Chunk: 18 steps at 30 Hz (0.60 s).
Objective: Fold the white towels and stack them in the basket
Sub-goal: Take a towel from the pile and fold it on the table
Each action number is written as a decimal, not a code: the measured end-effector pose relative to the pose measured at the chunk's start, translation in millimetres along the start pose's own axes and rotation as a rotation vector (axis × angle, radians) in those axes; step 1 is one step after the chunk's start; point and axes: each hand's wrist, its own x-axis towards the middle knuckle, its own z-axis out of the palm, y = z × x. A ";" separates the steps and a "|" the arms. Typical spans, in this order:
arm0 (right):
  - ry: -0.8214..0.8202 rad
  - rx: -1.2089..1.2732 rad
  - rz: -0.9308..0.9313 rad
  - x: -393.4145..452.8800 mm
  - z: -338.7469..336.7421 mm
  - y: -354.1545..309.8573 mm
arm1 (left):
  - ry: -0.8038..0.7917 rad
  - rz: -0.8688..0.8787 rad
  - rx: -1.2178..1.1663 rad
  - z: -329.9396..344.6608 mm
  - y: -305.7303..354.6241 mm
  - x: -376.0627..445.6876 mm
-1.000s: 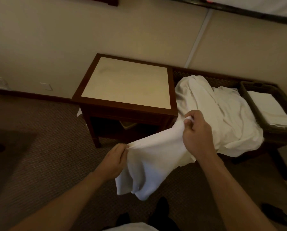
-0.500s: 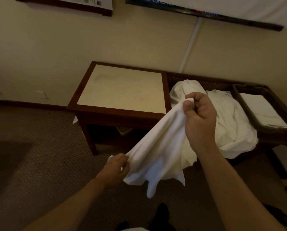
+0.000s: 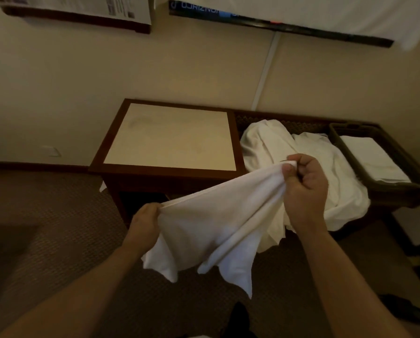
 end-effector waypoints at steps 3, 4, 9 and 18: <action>0.212 -0.010 0.129 0.1 -11.4 31.7 | 0.187 0.156 0.009 -37.3 32.1 30.3; 0.205 -0.041 0.194 -2.5 -12.4 43.9 | 0.245 0.203 0.022 -50.0 42.1 41.7; -0.213 -0.153 0.577 -28.9 0.2 96.3 | 0.346 0.331 0.119 -90.5 60.1 84.5; 0.001 0.094 0.420 -27.5 34.0 72.9 | 0.202 0.222 0.393 -94.0 12.0 69.9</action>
